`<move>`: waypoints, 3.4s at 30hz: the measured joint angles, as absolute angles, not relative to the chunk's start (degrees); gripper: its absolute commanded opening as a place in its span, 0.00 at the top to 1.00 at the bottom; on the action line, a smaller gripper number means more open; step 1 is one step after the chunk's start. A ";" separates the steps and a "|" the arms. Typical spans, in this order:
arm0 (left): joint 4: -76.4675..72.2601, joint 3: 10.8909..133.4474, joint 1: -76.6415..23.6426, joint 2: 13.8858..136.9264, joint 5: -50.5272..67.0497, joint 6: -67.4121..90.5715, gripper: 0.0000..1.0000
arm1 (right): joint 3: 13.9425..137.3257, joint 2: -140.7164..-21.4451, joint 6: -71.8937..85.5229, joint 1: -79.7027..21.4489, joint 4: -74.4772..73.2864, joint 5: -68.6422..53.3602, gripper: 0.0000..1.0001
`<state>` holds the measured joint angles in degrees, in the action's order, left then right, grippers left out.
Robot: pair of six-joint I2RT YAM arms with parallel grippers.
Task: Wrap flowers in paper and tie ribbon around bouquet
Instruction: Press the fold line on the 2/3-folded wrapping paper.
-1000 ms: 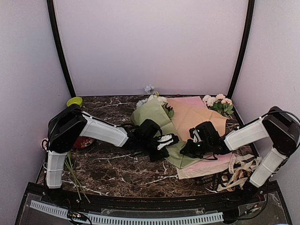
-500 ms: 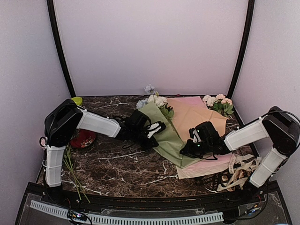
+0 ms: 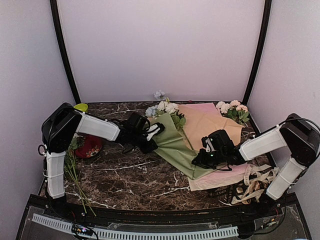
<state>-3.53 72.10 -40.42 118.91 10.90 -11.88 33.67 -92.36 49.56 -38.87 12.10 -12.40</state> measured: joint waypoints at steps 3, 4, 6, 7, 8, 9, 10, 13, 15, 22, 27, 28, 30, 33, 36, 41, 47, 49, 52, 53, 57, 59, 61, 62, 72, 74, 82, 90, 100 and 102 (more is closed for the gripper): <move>-3.01 71.61 -38.96 118.26 10.26 -11.99 0.84 | 33.69 -92.36 49.52 -38.87 12.03 -12.43 1.00; -2.94 71.50 -38.39 118.19 10.04 -12.01 0.84 | 33.69 -92.36 49.50 -38.87 12.03 -12.40 1.00; -2.94 71.29 -37.04 118.04 9.76 -12.01 0.84 | 33.74 -92.36 49.34 -38.87 11.94 -12.43 1.00; -2.96 71.16 -36.14 117.99 9.76 -11.99 0.84 | 33.74 -92.36 49.30 -38.87 11.92 -12.43 1.00; -3.03 71.13 -35.35 117.95 9.67 -11.99 0.84 | 33.74 -92.36 49.19 -38.87 11.92 -12.43 1.00; -3.11 71.09 -34.54 117.95 9.47 -11.99 0.84 | 33.74 -92.36 49.15 -38.87 11.90 -12.43 1.00; -3.22 71.09 -33.78 117.95 9.32 -11.97 0.84 | 33.74 -92.36 49.10 -38.87 11.90 -12.43 1.00; -3.40 71.09 -31.94 117.95 8.88 -11.79 0.84 | 33.80 -92.36 48.90 -38.87 11.81 -12.45 1.00; -3.49 71.09 -31.05 117.95 8.49 -11.70 0.84 | 33.87 -92.36 48.80 -38.87 11.66 -12.49 1.00; -5.19 70.22 -28.16 117.40 5.85 -11.33 0.84 | 33.98 -92.36 48.71 -38.87 11.38 -12.78 1.00; -10.33 61.56 -27.38 110.19 6.81 -11.70 0.83 | 33.98 -92.36 48.71 -38.87 11.35 -12.84 1.00; -11.70 59.86 -27.57 108.29 7.68 -12.03 0.83 | 34.00 -92.36 48.71 -38.87 11.33 -12.86 1.00; -13.82 58.06 -28.14 105.69 9.23 -13.04 0.83 | 34.04 -92.36 48.71 -38.87 11.27 -12.86 1.00; -16.67 57.98 -29.56 104.88 11.53 -14.92 0.83 | 34.24 -92.36 48.69 -38.87 10.90 -12.88 1.00; -17.17 58.70 -30.24 106.50 12.95 -15.90 0.83 | 34.52 -92.40 48.53 -38.87 10.41 -12.93 1.00; -16.40 62.78 -30.48 112.14 14.33 -17.52 0.83 | 34.63 -92.42 48.53 -38.87 10.17 -13.02 1.00; -14.70 68.53 -30.30 116.31 11.99 -17.82 0.83 | 34.63 -92.42 48.53 -38.87 10.13 -13.15 1.00; -13.96 70.43 -30.22 117.36 10.96 -17.45 0.83 | 34.63 -92.42 48.53 -38.87 10.11 -13.26 1.00; -12.88 72.03 -30.11 118.32 8.60 -16.29 0.83 | 34.63 -92.42 48.53 -38.87 10.09 -13.28 1.00; -12.45 72.58 -30.11 118.80 7.64 -15.75 0.83 | 34.63 -92.42 48.53 -38.87 10.09 -13.28 1.00; -10.96 74.15 -29.65 121.08 4.40 -13.74 0.83 | 34.65 -92.42 48.51 -38.87 10.07 -13.30 1.00; -10.09 74.19 -29.23 121.73 3.46 -12.84 0.84 | 34.65 -92.42 48.51 -38.87 10.07 -13.32 1.00; -9.52 74.59 -28.82 122.19 3.16 -11.66 0.83 | 34.65 -92.42 48.53 -38.87 10.09 -13.39 1.00; -9.26 74.94 -28.71 122.28 2.59 -11.20 0.83 | 34.65 -92.42 48.53 -38.87 10.07 -13.45 1.00; -6.63 79.90 -22.44 124.95 -0.21 -5.78 0.83 | 34.65 -92.42 48.53 -38.87 10.00 -13.56 1.00; -5.80 80.42 -21.04 125.03 -0.97 -5.10 0.83 | 34.65 -92.42 48.53 -38.87 10.00 -13.58 1.00; -9.15 72.40 -21.10 119.20 -0.05 -4.51 0.83 | 34.65 -92.42 48.53 -38.83 9.98 -13.69 1.00; -13.80 67.94 -30.50 113.60 6.79 -8.97 0.85 | 34.79 -92.42 48.51 -38.83 9.72 -13.72 1.00; -6.68 79.11 -28.58 123.52 6.33 -5.72 0.85 | 35.03 -92.42 48.47 -38.83 9.17 -13.91 1.00; -5.21 81.69 -27.68 125.38 5.37 -3.77 0.85 | 35.03 -92.42 48.47 -38.83 9.17 -13.91 1.00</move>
